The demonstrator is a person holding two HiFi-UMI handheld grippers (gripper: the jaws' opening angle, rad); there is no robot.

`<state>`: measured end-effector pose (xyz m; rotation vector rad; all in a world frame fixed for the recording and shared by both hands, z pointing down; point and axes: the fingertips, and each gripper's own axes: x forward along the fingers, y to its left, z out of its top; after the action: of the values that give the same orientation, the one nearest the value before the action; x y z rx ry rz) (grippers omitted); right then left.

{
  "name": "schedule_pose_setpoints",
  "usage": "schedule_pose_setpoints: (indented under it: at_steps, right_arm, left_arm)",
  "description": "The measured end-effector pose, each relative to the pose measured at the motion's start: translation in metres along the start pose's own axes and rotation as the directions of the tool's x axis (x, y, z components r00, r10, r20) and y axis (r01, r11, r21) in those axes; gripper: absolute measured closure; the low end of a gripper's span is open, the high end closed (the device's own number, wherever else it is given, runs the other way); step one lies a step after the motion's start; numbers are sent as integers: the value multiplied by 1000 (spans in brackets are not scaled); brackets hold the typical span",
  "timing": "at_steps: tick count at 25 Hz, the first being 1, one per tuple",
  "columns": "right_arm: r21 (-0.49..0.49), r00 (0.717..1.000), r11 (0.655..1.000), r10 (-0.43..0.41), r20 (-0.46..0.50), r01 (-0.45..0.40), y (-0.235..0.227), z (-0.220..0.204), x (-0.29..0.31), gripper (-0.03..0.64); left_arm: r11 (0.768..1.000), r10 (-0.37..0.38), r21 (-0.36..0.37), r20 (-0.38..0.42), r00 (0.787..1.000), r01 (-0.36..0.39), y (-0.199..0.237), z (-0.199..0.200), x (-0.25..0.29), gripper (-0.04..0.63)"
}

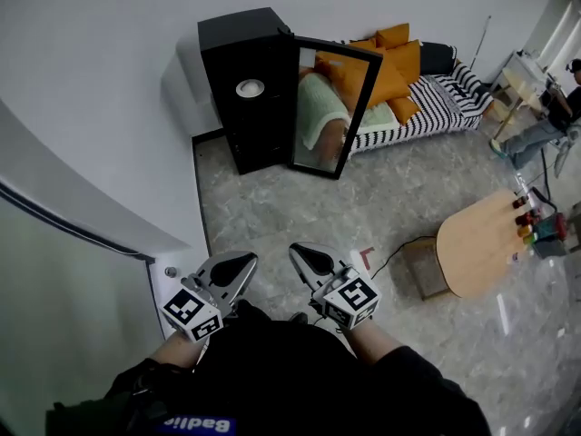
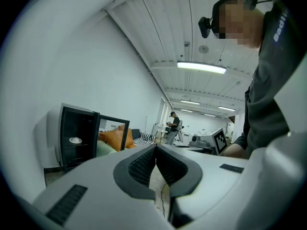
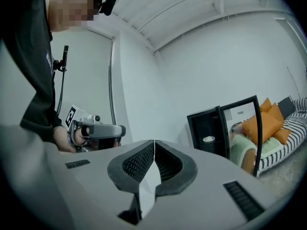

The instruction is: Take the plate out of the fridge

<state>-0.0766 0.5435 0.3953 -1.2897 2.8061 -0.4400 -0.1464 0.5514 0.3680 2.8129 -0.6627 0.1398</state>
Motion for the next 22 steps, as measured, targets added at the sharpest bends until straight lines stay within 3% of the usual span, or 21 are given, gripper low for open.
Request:
schedule_pose_setpoints:
  at_steps: [10, 22]
  right_arm:
    - [-16, 998, 1000, -11, -61, 10, -41, -4, 32, 606]
    - [31, 992, 995, -89, -94, 92, -131, 5, 140, 606]
  left_arm:
    - [1000, 1, -29, 24, 1000, 0, 53, -1, 32, 588]
    - [999, -36, -18, 35, 999, 37, 203, 35, 79, 588]
